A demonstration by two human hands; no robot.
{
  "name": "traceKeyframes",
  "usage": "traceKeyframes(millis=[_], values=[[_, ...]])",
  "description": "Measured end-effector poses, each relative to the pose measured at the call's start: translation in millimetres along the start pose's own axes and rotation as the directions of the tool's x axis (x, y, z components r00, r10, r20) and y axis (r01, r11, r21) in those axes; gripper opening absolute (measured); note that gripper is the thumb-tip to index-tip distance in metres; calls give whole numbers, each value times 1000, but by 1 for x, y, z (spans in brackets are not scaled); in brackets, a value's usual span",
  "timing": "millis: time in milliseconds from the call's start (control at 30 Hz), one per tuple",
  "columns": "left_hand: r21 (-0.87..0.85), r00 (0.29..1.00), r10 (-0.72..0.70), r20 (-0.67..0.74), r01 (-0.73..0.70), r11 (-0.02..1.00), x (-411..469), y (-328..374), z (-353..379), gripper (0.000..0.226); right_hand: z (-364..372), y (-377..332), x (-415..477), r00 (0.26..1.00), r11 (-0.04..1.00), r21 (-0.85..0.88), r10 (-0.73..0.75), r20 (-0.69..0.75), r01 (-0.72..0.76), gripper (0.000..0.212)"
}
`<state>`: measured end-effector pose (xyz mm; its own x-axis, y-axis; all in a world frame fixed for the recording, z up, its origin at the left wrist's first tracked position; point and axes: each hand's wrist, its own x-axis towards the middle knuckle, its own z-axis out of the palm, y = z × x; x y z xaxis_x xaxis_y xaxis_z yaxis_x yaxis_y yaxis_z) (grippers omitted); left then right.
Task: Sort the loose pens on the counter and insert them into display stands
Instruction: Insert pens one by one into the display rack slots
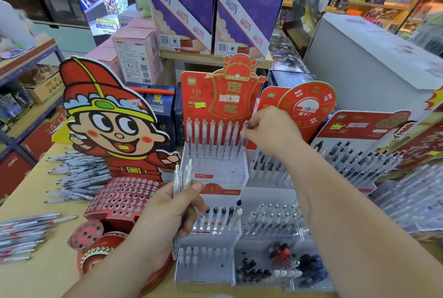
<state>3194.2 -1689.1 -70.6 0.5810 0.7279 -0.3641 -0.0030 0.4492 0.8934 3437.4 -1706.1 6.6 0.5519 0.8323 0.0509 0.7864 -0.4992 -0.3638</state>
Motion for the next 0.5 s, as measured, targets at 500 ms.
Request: traceKeyframes(millis=[500], values=[[4,995,35,93,-36,999,-13,-5,-11,40,-4,-17,-43,868,981,45,-146,-475,189,17]])
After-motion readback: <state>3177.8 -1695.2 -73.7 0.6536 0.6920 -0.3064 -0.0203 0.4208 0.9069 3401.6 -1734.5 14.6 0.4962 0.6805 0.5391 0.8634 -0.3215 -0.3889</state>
